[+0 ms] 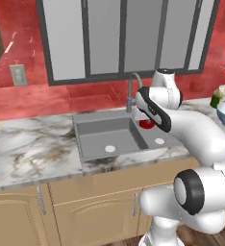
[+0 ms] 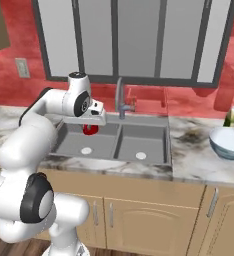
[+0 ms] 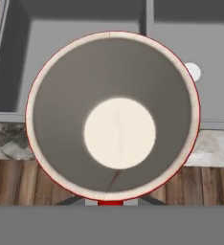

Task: Pick the mug and place it in the sink. Pick the bowl and place it in the open cabinet and then close the cabinet.

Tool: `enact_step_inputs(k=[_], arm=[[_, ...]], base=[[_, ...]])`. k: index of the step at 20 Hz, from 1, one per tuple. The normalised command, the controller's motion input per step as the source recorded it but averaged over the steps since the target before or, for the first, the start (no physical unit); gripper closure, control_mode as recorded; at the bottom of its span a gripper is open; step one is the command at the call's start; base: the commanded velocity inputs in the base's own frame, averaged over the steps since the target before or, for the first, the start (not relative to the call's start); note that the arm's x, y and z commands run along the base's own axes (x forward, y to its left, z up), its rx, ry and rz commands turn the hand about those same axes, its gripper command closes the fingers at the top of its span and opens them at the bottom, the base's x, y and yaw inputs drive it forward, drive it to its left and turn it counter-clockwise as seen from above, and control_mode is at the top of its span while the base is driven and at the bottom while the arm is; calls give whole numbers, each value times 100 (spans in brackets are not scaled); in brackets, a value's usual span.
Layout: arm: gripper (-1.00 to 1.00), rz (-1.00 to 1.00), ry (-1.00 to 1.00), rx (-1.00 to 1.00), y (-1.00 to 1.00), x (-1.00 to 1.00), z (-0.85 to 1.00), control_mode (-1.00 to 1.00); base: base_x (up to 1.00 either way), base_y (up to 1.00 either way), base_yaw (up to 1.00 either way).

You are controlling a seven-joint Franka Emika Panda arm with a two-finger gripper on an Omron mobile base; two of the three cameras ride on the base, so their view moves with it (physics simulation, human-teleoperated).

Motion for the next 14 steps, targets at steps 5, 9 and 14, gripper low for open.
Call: enact_step_inputs(k=[5,9,14], arm=[[100,0,0,0,0,0,0,100],[100,0,0,0,0,0,0,100],[100,0,0,0,0,0,0,100]], base=[[11,-43,0],[5,-57,0],[10,-46,0]])
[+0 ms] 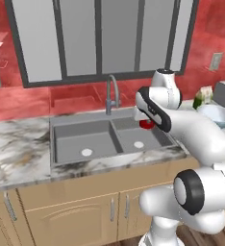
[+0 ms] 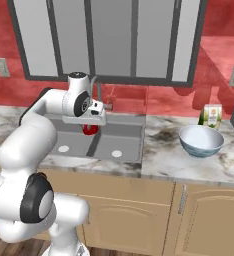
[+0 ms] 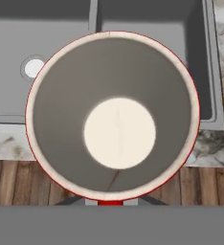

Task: Pick the mug and place it in the sink. Pick the bowl and place it in the open cabinet and then close the cabinet.

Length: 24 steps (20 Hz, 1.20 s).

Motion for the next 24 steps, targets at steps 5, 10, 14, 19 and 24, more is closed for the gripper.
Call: enact_step_inputs(k=[5,10,14,19,24], arm=[[100,0,0,0,0,0,0,100],[100,0,0,0,0,0,0,100],[100,0,0,0,0,0,0,100],[100,0,0,0,0,0,0,100],[100,0,0,0,0,0,0,100]], base=[[14,-50,0],[12,-48,0],[42,-8,0],[68,0,1],[74,-12,3]])
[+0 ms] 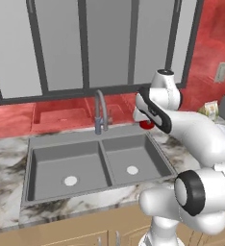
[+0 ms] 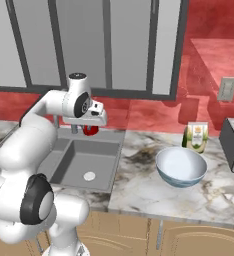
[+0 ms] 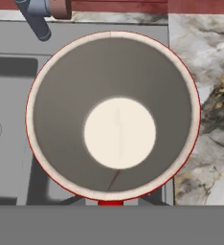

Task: Pick the mug and place it in the sink. Pick the bowl and place it in the open cabinet and then close the cabinet.

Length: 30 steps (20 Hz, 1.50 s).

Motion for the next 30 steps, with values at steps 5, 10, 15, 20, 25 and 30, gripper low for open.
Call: enact_step_inputs(k=[5,10,15,20,25,30], arm=[[100,0,0,0,0,0,0,100],[100,0,0,0,0,0,0,100],[100,0,0,0,0,0,0,100],[100,0,0,0,0,0,0,100],[100,0,0,0,0,0,0,100],[100,0,0,0,0,0,0,100]], base=[[55,-40,2],[63,-36,6],[29,-36,-6],[2,-37,-10],[-15,-13,-10],[-34,-20,-5]])
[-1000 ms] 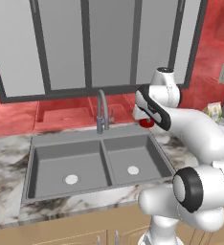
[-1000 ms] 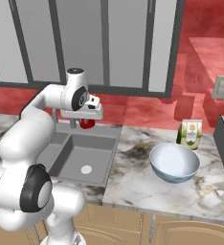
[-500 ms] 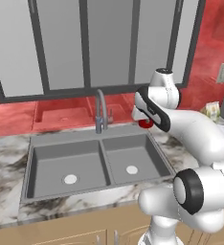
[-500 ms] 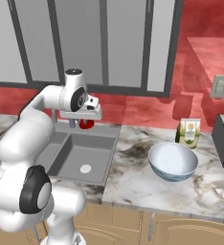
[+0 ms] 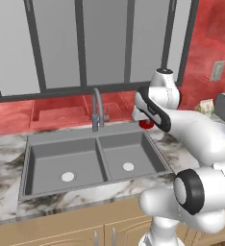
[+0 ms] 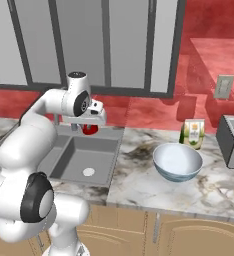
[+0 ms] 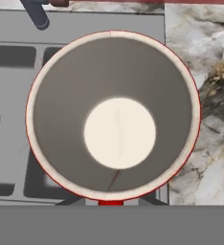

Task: Pick the mug and place it in the sink. Pick the bowl and place it in the open cabinet and then close the cabinet.

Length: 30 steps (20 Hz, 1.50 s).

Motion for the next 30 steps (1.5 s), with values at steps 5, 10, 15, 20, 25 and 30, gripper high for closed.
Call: enact_step_inputs(k=[5,10,15,20,25,30], arm=[[100,0,0,0,0,0,0,100],[100,0,0,0,0,0,0,100],[100,0,0,0,0,0,0,100],[100,0,0,0,0,0,0,100],[100,0,0,0,0,0,0,100],[100,0,0,0,0,0,0,100]], base=[[-8,-46,0],[0,-62,0],[39,-15,0],[75,58,0],[53,94,0],[47,92,5]])
